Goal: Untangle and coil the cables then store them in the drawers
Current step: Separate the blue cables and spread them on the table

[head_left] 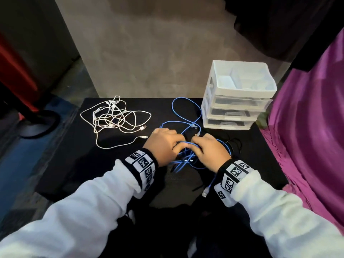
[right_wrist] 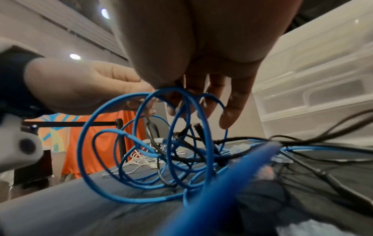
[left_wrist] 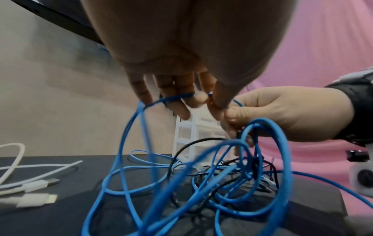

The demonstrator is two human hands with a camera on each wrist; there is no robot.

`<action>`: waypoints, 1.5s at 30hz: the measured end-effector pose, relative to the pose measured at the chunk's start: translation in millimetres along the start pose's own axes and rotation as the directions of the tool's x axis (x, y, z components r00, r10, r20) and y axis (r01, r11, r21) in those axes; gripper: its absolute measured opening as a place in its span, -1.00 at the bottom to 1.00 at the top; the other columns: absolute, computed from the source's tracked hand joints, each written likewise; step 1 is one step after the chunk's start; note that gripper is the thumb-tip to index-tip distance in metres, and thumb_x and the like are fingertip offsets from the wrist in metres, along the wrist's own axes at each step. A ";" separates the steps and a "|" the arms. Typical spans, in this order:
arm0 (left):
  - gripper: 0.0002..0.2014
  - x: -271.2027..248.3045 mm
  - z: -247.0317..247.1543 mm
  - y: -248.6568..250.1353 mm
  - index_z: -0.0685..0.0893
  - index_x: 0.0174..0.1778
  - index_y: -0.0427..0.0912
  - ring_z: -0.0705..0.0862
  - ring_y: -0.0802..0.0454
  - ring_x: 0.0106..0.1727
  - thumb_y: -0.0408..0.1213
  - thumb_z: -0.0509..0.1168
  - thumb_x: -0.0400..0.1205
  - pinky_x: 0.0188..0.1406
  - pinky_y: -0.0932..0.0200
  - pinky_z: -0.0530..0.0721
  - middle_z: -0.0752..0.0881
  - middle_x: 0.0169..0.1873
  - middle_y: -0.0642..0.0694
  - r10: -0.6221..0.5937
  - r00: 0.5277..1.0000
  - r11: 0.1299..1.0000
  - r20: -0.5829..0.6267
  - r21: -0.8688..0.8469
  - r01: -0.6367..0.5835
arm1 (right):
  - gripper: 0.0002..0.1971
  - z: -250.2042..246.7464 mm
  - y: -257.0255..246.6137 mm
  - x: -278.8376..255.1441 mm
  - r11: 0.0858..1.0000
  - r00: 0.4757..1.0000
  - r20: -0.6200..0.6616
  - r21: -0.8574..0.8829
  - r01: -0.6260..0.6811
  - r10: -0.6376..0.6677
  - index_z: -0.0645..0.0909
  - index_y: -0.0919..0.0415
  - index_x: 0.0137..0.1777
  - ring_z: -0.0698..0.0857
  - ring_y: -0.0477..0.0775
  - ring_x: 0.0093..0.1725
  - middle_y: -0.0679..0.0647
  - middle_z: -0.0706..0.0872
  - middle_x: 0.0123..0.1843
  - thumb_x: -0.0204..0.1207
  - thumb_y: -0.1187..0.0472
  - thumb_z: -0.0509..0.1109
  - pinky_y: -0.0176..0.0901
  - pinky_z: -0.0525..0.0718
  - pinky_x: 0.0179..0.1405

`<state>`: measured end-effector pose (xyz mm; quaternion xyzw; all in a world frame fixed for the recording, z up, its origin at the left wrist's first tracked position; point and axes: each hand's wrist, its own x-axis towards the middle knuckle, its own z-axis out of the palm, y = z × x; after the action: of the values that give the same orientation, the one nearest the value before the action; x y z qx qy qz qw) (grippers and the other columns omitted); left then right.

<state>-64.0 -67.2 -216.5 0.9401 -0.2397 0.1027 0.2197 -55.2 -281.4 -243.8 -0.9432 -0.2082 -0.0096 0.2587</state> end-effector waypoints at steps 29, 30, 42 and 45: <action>-0.37 -55.3 -3.5 -14.6 0.79 -0.19 0.08 0.74 0.25 -0.26 0.60 0.27 0.34 -0.10 0.18 0.71 0.79 -0.31 0.11 -0.343 0.877 0.867 0.337 -0.246 0.434 | -0.91 2.7 10.9 10.5 0.982 0.974 -0.203 0.181 -0.060 0.097 0.70 -0.01 -0.07 0.47 0.05 0.04 -0.10 0.67 -0.23 0.65 0.04 0.47 -0.11 0.45 0.04; -0.34 -54.6 1.6 -9.7 0.80 -0.22 0.09 0.75 0.26 -0.26 0.64 0.24 0.32 -0.09 0.19 0.71 0.80 -0.34 0.12 -0.375 0.855 0.859 0.358 -0.212 0.466 | -0.91 4.5 9.6 10.7 0.983 0.975 -0.200 0.174 -0.057 0.092 0.69 -0.02 -0.08 0.46 0.04 0.03 -0.15 0.63 -0.25 0.65 0.04 0.46 -0.11 0.46 0.05; -0.77 -48.5 4.7 7.4 0.83 0.03 -0.07 0.61 0.19 -0.36 0.02 0.45 0.66 -0.29 0.16 0.64 0.71 -0.43 -0.04 -0.307 0.875 0.603 0.374 -0.635 0.483 | -0.83 19.9 33.6 8.1 0.975 0.962 -0.176 0.114 -0.190 0.208 0.58 -0.03 -0.10 0.42 0.01 0.00 0.02 0.69 -0.22 0.66 -0.07 0.37 -0.04 0.54 -0.02; -0.69 -52.0 -28.6 -27.0 0.81 -0.07 0.08 0.59 0.20 -0.34 0.22 0.37 0.55 -0.18 0.10 0.61 0.77 -0.32 -0.09 -0.293 0.911 0.826 0.291 -0.404 0.394 | -0.85 14.1 47.1 7.5 0.973 0.954 -0.193 0.055 -0.224 0.231 0.59 -0.01 -0.10 0.39 0.08 -0.04 -0.09 0.60 -0.28 0.69 -0.01 0.36 0.00 0.55 -0.06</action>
<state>-98.0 -11.6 -216.6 0.8956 -0.1053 -0.1005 0.4203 -30.9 -308.3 -277.8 -0.9509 -0.0716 -0.0699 0.2930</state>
